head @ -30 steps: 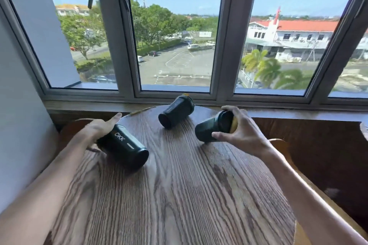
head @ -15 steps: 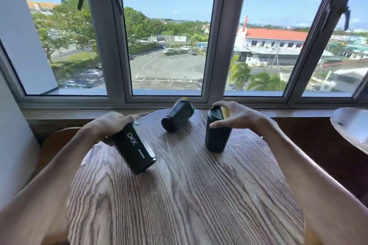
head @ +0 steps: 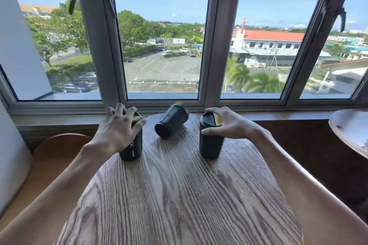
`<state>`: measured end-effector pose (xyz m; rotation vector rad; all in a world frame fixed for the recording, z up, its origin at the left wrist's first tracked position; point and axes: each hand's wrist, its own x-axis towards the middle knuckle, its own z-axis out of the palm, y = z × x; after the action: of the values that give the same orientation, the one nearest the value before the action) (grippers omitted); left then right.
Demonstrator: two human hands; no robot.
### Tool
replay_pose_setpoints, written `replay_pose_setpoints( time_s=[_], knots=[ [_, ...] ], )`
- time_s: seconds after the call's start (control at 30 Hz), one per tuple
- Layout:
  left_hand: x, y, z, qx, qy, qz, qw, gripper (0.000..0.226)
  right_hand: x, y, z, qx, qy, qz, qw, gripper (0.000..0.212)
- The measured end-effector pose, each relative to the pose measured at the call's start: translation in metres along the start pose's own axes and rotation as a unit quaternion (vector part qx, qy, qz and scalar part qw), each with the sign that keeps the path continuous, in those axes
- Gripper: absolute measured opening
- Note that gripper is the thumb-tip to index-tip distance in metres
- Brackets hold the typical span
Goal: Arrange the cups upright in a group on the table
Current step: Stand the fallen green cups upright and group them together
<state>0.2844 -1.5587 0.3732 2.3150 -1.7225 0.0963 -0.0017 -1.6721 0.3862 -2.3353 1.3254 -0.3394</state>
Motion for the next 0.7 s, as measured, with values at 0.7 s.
replay_pose_setpoints(
  time_s=[0.7],
  knots=[
    [0.181, 0.136, 0.103, -0.080, -0.087, -0.041, 0.992, 0.089, 0.012, 0.024, 0.014, -0.027, 0.035, -0.039, 0.998, 0.090]
  ],
)
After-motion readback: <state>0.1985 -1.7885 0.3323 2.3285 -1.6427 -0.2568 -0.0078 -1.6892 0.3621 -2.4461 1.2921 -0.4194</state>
